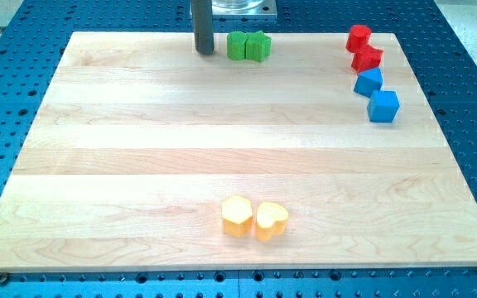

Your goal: Move the green star diagonally to the yellow blocks

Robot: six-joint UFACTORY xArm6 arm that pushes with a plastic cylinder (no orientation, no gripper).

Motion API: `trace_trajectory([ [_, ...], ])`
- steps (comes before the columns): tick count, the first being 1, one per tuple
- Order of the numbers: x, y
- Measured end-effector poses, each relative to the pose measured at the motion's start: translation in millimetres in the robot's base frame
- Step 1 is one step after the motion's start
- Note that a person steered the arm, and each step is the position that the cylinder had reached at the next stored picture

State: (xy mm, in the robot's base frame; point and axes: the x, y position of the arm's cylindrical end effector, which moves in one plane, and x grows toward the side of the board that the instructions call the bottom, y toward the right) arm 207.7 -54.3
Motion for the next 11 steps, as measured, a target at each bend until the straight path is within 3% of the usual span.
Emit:
trace_trajectory([
  [1, -13.5, 56.9],
  [2, 17.4, 120.5],
  [3, 97.3, 118.4],
  [4, 90.2, 135.2],
  [5, 63.6, 116.9],
  [6, 63.7, 88.1],
  [8, 201.4, 30.6],
  [10, 160.6, 36.2],
  [11, 188.4, 117.0],
])
